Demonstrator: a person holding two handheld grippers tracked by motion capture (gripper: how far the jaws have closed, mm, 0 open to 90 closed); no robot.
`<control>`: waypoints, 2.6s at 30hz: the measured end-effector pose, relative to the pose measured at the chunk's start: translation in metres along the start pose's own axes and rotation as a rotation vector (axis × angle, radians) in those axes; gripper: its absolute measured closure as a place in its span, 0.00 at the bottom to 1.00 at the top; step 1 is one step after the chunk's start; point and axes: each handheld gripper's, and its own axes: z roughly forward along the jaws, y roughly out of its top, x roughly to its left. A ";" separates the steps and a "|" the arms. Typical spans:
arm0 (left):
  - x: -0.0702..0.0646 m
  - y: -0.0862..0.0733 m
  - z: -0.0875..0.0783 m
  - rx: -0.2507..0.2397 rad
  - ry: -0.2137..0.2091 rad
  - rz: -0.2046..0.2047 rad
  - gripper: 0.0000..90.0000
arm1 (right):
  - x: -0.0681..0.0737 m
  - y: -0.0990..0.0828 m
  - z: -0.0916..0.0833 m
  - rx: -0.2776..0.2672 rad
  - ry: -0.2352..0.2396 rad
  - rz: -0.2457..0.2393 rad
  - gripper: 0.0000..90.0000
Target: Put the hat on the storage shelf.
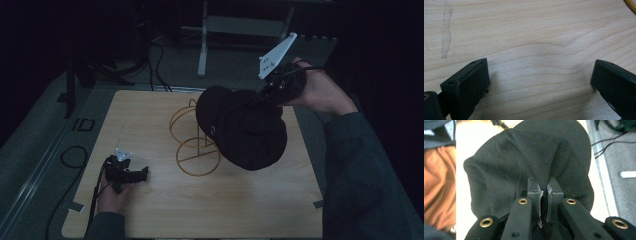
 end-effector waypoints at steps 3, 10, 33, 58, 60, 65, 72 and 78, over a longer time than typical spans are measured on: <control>0.000 0.000 0.000 0.000 0.000 0.000 0.02 | -0.001 -0.003 0.001 -0.037 -0.026 0.011 0.93; 0.000 0.000 0.000 0.000 0.000 0.000 0.02 | -0.003 -0.005 0.006 -0.082 -0.053 0.017 0.93; 0.000 0.000 0.000 0.000 0.000 -0.001 0.02 | -0.008 0.027 0.025 -0.086 -0.031 -0.026 0.93; 0.000 0.000 0.000 0.001 0.001 0.001 0.02 | -0.023 0.053 0.050 -0.120 -0.042 -0.021 0.93; 0.000 0.000 0.000 0.004 0.000 0.004 0.02 | -0.024 0.055 0.053 -0.123 -0.042 -0.024 0.93; 0.000 0.000 0.000 0.003 0.000 0.006 0.02 | -0.027 0.063 0.059 -0.121 -0.052 -0.023 0.93; -0.001 0.000 0.000 0.001 -0.001 0.005 0.02 | -0.031 0.077 0.071 -0.107 -0.060 -0.026 0.93; -0.001 0.000 0.000 0.001 -0.001 0.006 0.02 | -0.037 0.083 0.090 -0.096 -0.047 -0.008 0.92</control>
